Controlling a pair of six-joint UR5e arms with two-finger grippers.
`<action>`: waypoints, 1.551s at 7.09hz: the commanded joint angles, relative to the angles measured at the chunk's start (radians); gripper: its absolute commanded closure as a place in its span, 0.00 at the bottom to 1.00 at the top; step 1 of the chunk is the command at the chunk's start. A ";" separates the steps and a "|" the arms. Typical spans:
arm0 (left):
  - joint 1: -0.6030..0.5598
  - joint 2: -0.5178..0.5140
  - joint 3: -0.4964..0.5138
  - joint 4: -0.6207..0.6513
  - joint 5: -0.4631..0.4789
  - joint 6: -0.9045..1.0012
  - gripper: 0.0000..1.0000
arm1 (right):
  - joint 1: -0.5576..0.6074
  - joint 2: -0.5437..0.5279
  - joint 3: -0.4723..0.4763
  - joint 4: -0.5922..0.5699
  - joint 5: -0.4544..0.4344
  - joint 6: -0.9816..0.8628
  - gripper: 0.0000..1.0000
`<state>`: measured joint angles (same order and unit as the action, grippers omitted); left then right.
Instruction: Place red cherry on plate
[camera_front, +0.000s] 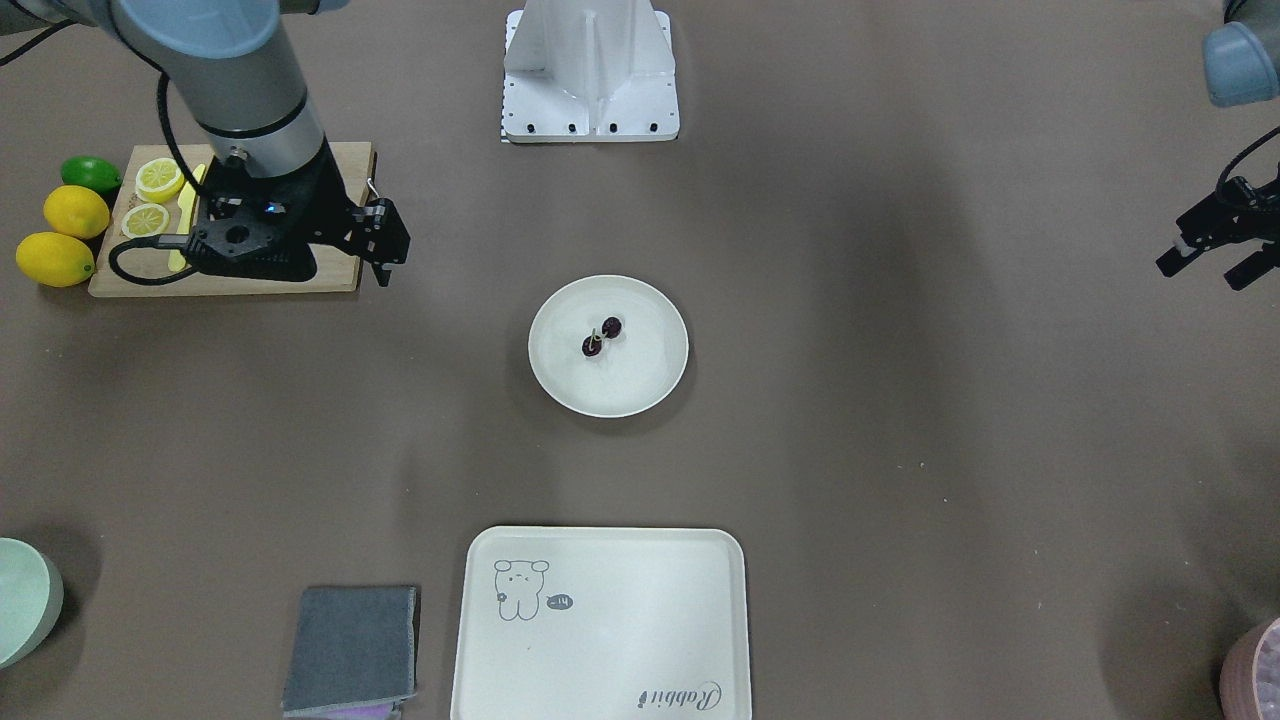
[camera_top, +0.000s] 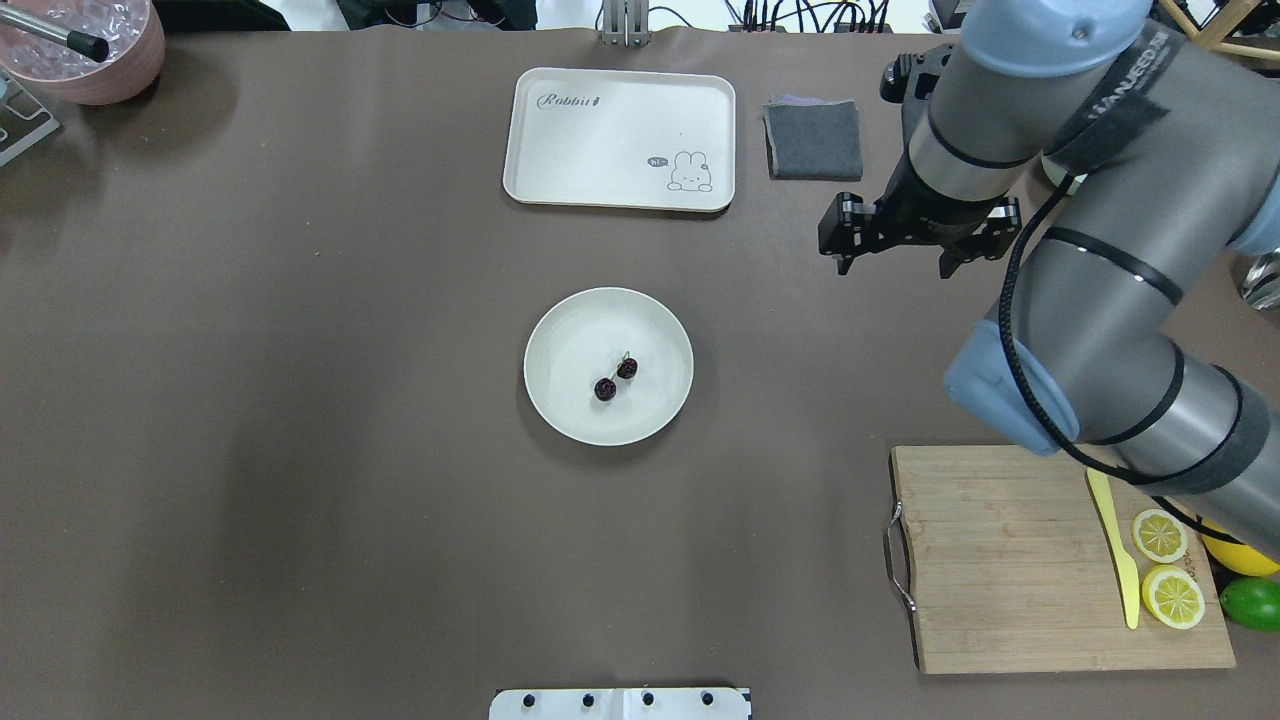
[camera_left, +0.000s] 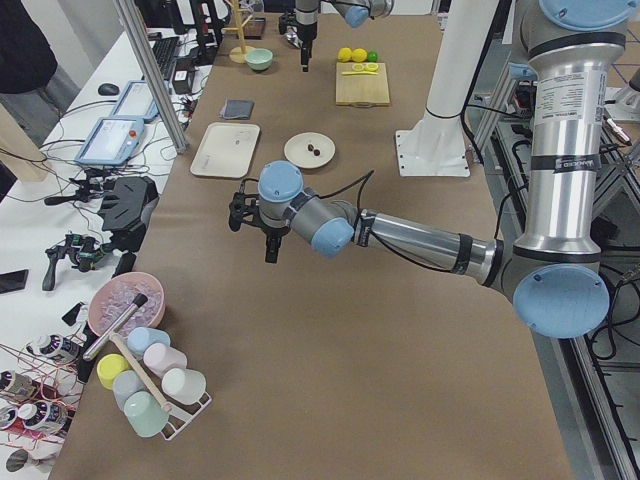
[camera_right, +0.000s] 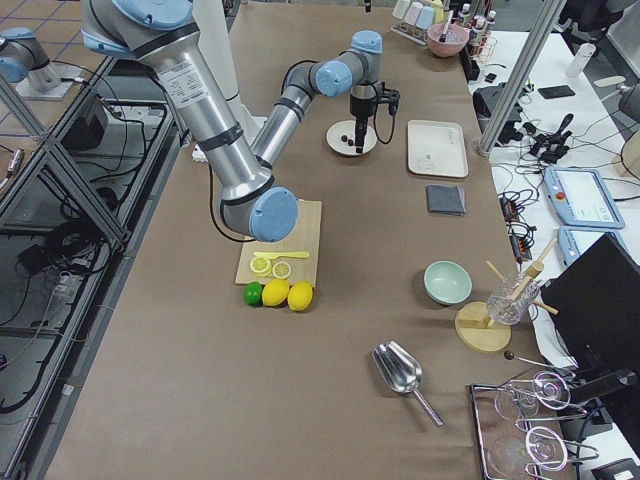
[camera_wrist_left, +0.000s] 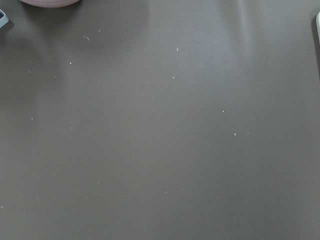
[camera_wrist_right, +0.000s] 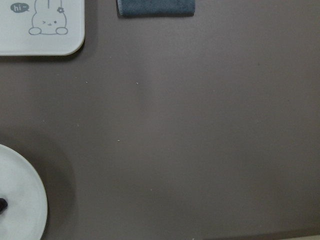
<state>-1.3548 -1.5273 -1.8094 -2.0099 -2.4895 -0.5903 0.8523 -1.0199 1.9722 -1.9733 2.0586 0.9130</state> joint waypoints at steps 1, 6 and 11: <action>-0.053 0.114 0.002 0.002 -0.035 0.178 0.02 | 0.150 -0.054 0.007 -0.002 0.044 -0.274 0.00; -0.093 0.095 0.123 0.005 -0.035 0.336 0.02 | 0.606 -0.363 -0.038 -0.002 0.190 -1.112 0.00; -0.052 0.024 0.073 0.066 -0.034 0.215 0.02 | 0.720 -0.492 0.059 -0.038 0.218 -1.115 0.00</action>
<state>-1.4097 -1.4751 -1.7336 -1.9682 -2.5245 -0.3493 1.5646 -1.4936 2.0039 -2.0076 2.2754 -0.2020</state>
